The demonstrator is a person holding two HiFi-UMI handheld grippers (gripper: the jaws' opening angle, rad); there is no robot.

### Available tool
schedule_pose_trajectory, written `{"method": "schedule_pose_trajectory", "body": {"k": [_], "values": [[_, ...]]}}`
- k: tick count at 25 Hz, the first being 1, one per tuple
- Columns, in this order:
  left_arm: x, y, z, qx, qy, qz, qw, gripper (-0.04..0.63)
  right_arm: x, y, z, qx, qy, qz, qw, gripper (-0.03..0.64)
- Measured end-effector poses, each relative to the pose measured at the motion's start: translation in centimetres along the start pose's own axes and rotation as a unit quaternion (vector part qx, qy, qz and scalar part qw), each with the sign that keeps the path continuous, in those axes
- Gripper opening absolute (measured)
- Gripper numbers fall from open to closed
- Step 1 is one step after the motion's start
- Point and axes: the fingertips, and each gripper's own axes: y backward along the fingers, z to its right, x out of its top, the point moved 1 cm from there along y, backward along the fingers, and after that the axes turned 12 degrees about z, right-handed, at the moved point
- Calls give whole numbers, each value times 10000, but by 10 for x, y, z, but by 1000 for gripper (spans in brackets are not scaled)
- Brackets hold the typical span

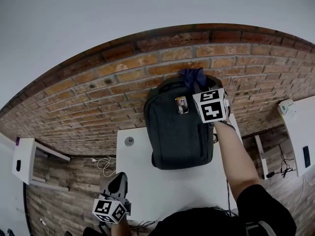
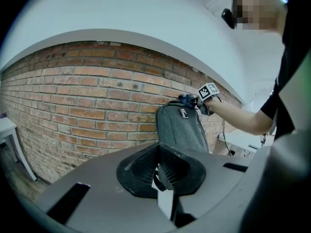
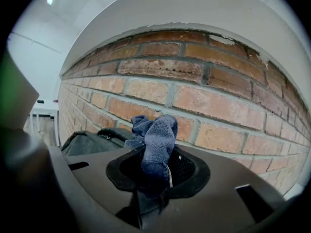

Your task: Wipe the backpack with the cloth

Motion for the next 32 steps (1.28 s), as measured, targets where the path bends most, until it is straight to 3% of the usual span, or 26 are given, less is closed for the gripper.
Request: {"method": "schedule_pose_trajectory", "body": {"k": [7,21,32], "values": [[-3,-9,11,-125,9,-68,9999,-3,-19,13,22,-130,-102,101,9998,104],[-3,-10,25,-264,-4,-48,9996,-3,-56,32,48,-474,-39,-281,9985,104],[-6,-12,34,-350,-22,-67,9994,-3,-108,58,51,-718,-321,-675,9946,103]]}}
